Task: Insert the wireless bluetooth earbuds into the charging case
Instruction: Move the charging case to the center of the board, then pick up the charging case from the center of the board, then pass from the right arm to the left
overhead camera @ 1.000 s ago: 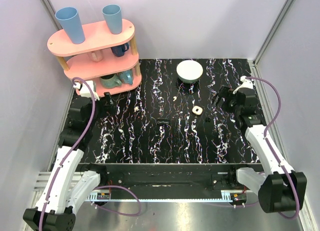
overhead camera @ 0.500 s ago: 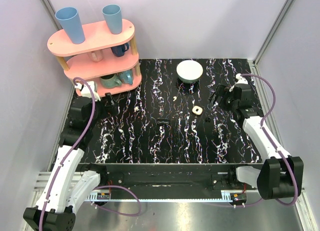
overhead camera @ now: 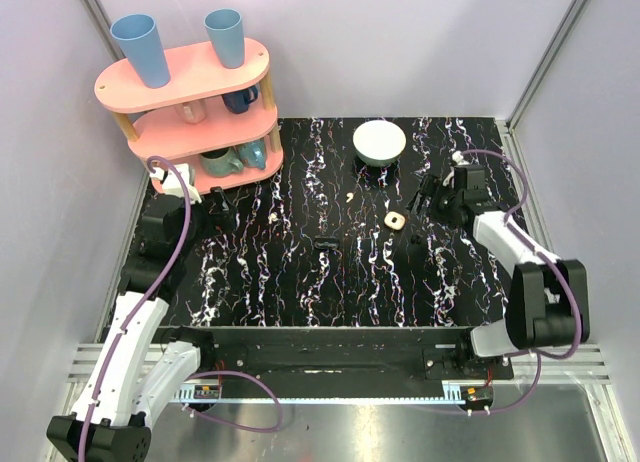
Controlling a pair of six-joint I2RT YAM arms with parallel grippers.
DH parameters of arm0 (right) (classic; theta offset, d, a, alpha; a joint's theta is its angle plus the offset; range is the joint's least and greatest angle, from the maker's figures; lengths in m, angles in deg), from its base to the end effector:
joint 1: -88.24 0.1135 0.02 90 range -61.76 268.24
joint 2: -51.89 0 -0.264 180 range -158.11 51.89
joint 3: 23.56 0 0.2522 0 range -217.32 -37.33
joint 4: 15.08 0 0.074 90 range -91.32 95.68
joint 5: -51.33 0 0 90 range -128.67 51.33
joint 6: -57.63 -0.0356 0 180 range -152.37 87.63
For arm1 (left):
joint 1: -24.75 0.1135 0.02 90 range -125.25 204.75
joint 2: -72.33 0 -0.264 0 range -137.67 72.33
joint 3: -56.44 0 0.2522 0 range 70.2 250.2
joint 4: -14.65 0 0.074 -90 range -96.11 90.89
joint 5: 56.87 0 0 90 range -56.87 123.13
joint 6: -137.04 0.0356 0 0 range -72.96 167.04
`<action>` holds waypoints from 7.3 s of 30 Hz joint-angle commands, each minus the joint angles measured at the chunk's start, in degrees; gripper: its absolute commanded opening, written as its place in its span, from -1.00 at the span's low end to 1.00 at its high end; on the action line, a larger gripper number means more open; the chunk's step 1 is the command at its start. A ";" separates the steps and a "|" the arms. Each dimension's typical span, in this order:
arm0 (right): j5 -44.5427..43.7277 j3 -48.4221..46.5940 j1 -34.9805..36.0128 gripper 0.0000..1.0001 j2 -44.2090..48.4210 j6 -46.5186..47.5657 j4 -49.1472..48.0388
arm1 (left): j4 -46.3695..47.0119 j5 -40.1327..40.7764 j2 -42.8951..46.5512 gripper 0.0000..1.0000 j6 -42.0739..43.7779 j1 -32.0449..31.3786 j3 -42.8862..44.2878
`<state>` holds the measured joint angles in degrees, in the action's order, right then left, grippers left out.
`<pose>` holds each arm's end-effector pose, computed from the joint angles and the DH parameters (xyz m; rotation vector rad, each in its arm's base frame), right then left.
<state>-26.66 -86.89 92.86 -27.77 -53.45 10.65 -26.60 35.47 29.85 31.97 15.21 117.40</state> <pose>0.2939 0.0312 0.2294 0.2255 2.3202 0.4691 0.1635 -0.0260 0.3293 -0.1221 1.9719 -0.2405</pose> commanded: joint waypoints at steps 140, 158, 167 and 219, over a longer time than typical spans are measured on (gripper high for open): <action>-16.84 -18.64 19.28 0.03 -28.27 24.77 8.95 | 1.12 -3.49 -0.76 0.98 -0.57 2.77 0.08; -4.89 -12.14 30.26 -0.86 0.19 29.34 3.85 | 5.25 -29.21 -6.20 0.98 -4.71 2.77 1.84; -5.51 -8.45 41.06 -0.96 11.54 33.82 1.22 | 9.38 -39.18 -11.13 0.98 -7.51 -0.03 3.69; -11.66 0.60 52.59 -1.00 18.66 44.28 -8.89 | 23.44 -45.33 -26.43 0.08 -14.64 -24.91 7.29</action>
<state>-37.72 -86.32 144.86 -10.68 -9.67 5.29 -6.27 -7.95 3.56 17.43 -8.92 121.64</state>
